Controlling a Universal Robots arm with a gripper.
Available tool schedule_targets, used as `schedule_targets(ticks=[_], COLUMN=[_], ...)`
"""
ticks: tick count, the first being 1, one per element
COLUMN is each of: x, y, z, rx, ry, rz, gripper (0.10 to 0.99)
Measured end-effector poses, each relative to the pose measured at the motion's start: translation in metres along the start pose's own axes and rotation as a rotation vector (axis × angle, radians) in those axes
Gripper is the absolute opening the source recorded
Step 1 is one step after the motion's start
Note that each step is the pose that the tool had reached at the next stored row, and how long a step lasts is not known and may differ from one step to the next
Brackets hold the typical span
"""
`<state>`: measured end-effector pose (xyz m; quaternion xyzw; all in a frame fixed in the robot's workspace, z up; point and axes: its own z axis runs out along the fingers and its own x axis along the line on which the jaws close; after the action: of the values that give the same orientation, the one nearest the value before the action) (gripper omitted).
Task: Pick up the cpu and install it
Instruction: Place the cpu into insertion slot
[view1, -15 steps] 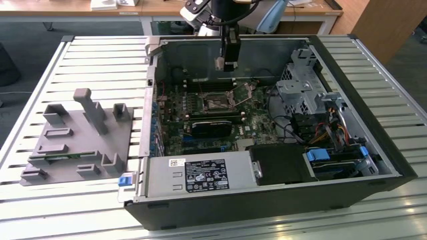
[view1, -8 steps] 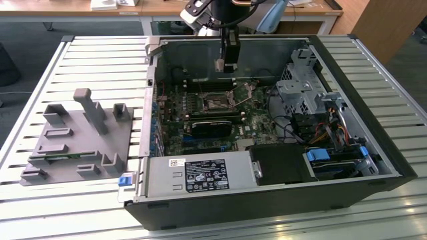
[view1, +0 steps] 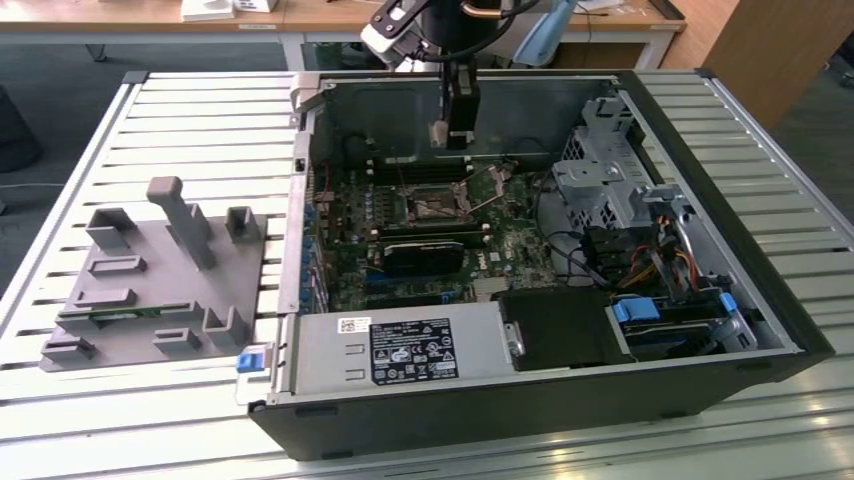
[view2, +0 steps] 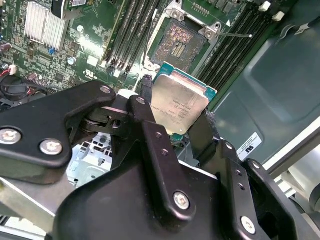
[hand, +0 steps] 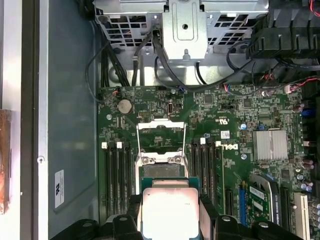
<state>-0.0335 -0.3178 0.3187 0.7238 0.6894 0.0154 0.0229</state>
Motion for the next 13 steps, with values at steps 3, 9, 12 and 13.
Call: schedule_targets(ticks=[3,9,12,13], x=[0.0,0.0,0.0,0.0001], y=[-0.0001,-0.0002,-0.0003,-0.0004], z=[0.0013,0.0039,0.006,0.0072], rx=[0.0,0.0,0.0,0.0], ry=[0.0,0.0001,0.0,-0.0002], rz=[0.0,0.0,0.0,0.0], gripper=[0.537,0.537,0.537,0.537])
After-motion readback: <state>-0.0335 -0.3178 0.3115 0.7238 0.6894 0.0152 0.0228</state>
